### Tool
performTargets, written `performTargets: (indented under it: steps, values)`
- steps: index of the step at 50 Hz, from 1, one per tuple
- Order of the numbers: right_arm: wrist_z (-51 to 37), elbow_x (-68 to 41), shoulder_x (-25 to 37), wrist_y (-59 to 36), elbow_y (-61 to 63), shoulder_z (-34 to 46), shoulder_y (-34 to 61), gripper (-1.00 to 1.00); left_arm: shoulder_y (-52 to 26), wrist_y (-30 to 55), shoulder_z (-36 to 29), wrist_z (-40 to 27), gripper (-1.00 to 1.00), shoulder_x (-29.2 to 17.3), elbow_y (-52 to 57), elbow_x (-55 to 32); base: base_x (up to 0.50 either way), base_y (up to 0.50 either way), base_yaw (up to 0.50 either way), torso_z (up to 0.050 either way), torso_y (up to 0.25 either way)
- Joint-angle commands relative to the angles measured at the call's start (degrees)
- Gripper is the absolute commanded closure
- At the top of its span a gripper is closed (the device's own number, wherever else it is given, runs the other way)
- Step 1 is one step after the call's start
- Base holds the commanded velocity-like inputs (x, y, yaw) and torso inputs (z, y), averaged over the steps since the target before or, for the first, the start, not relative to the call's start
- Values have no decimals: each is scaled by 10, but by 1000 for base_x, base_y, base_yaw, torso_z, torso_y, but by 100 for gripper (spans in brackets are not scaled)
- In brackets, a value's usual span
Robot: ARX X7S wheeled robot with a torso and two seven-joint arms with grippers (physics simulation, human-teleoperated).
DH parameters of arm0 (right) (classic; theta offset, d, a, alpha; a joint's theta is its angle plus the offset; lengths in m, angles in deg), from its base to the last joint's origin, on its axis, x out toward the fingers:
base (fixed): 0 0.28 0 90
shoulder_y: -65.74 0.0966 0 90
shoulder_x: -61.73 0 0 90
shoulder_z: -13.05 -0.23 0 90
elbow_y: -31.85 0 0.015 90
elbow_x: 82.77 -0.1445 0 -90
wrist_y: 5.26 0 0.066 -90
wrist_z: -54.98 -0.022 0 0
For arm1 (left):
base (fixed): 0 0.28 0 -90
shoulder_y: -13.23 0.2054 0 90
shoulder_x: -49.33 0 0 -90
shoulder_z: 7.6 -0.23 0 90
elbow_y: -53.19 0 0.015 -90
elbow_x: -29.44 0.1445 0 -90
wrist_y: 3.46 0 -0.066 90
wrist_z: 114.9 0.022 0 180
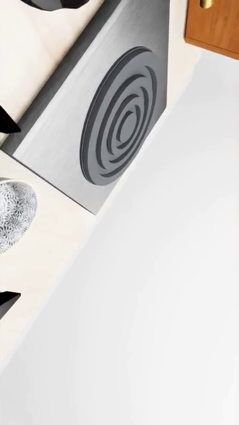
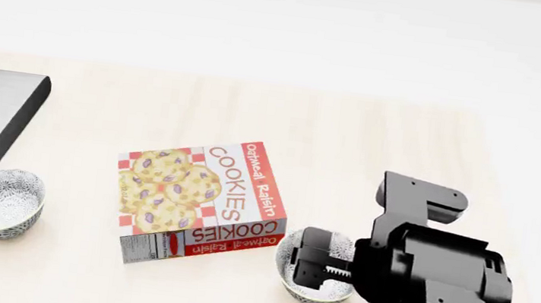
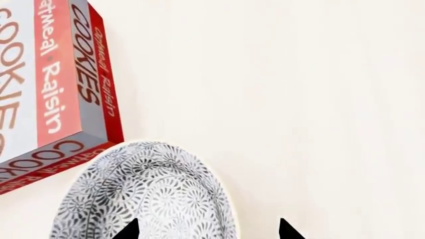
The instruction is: Pick the akita bowl next to the plate and place it on the plate.
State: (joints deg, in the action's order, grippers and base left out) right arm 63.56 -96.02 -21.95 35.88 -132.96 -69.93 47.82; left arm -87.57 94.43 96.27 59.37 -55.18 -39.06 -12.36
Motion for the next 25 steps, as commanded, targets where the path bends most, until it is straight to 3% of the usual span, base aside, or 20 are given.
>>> performTargets:
  steps: [1, 15, 16, 25]
  values:
    - [13, 37, -3, 0, -1, -48, -8, -100, -2, -6, -2, 3, -100, -1, -8, 0, 0, 0, 0, 0, 0]
    - [15, 76, -5, -1, -1, -84, -12, -100, -1, -5, -5, -2, -100, -3, -4, -2, 0, 0, 0, 0, 0]
    - [7, 77, -4, 2, -1, -89, -11, 100, -1, -8, -5, 1, -100, -2, -8, -1, 0, 0, 0, 0, 0]
    - [-20, 95, -6, 27, -1, -98, -10, 100, 2, -6, -6, -3, -100, -4, -2, -4, 0, 0, 0, 0, 0]
